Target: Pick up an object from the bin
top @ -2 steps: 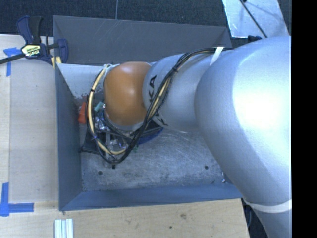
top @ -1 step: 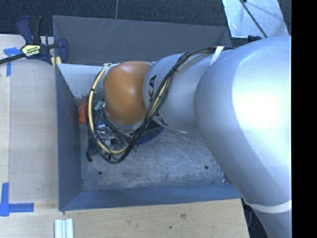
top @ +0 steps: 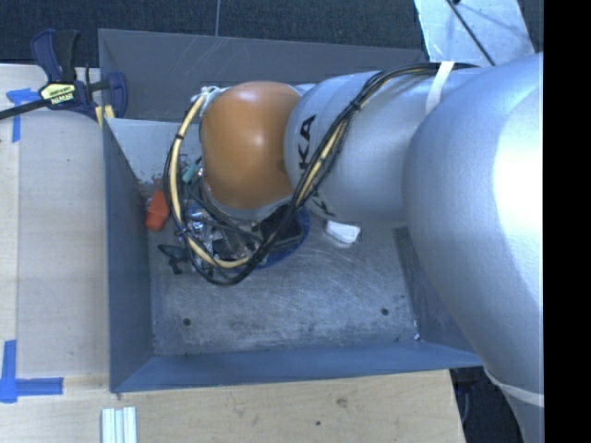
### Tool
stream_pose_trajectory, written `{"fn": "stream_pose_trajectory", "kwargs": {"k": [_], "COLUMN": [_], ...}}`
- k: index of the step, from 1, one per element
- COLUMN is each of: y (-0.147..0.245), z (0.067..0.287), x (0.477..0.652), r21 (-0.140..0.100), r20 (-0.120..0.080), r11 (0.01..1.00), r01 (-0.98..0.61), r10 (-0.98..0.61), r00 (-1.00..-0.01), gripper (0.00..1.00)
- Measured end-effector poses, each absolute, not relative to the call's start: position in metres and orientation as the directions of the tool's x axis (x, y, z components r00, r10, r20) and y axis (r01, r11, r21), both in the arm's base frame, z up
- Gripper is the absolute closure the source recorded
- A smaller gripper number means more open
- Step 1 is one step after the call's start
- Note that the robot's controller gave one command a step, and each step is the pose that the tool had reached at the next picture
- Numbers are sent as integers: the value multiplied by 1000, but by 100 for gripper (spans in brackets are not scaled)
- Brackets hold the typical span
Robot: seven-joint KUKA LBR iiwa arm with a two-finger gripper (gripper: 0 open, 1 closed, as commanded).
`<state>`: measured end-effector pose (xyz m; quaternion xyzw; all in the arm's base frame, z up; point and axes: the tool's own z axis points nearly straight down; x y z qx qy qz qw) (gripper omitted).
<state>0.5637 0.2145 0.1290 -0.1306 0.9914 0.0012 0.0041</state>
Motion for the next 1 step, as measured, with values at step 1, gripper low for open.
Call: {"fn": "stream_pose_trajectory", "kwargs": {"k": [1], "y": [215], "z": [197], "x": [566], "r21": [1], "r20": [-11], "r11": [966], "r01": [-257], "r10": [-257], "r00": [-966], "gripper": [100]}}
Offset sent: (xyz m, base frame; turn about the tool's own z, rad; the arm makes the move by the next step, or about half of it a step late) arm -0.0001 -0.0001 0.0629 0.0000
